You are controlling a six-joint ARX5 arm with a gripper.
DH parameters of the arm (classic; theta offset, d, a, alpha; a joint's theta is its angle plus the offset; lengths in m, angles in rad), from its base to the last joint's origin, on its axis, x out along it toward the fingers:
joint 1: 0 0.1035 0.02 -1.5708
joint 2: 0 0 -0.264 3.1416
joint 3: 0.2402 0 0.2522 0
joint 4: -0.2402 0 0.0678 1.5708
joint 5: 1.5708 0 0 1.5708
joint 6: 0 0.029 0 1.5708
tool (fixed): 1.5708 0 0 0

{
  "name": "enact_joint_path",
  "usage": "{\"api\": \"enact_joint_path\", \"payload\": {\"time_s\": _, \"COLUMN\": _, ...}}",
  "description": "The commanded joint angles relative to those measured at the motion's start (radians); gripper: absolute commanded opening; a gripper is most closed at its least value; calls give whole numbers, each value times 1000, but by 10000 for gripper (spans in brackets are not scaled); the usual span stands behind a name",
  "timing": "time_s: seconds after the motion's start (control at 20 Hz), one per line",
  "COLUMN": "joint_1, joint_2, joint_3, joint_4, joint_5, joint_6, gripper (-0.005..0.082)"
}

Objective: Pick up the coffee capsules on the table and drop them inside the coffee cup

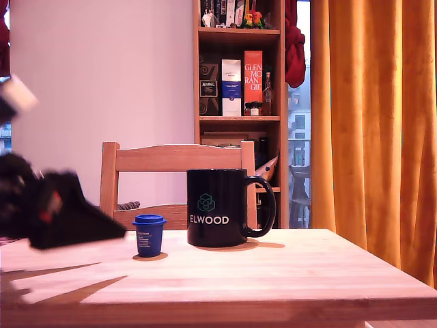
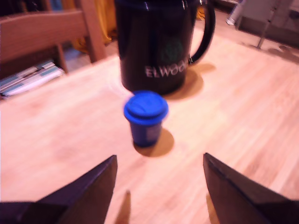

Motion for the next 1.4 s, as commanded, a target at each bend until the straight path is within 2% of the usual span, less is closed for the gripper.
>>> {"api": "enact_joint_path", "payload": {"time_s": 0.0, "joint_1": -3, "joint_2": 47, "joint_3": 35, "joint_4": 24, "joint_5": 10, "joint_6": 10, "gripper": 533}}
{"api": "enact_joint_path", "payload": {"time_s": 0.45, "joint_1": -3, "joint_2": 206, "joint_3": 160, "joint_4": 59, "joint_5": 33, "joint_6": 16, "gripper": 533}}
{"api": "enact_joint_path", "payload": {"time_s": 0.55, "joint_1": -4, "joint_2": 224, "joint_3": 181, "joint_4": 58, "joint_5": 48, "joint_6": 16, "gripper": 533}}
{"api": "enact_joint_path", "payload": {"time_s": 0.95, "joint_1": -12, "joint_2": 240, "joint_3": 201, "joint_4": 46, "joint_5": 46, "joint_6": 16, "gripper": 526}}
{"api": "enact_joint_path", "payload": {"time_s": 1.15, "joint_1": -12, "joint_2": 240, "joint_3": 202, "joint_4": 21, "joint_5": 45, "joint_6": 16, "gripper": 379}}
{"api": "enact_joint_path", "payload": {"time_s": 1.3, "joint_1": -12, "joint_2": 240, "joint_3": 202, "joint_4": 12, "joint_5": 46, "joint_6": 30, "gripper": 217}}
{"api": "enact_joint_path", "payload": {"time_s": 1.35, "joint_1": -11, "joint_2": 240, "joint_3": 202, "joint_4": 12, "joint_5": 46, "joint_6": 35, "gripper": 186}}
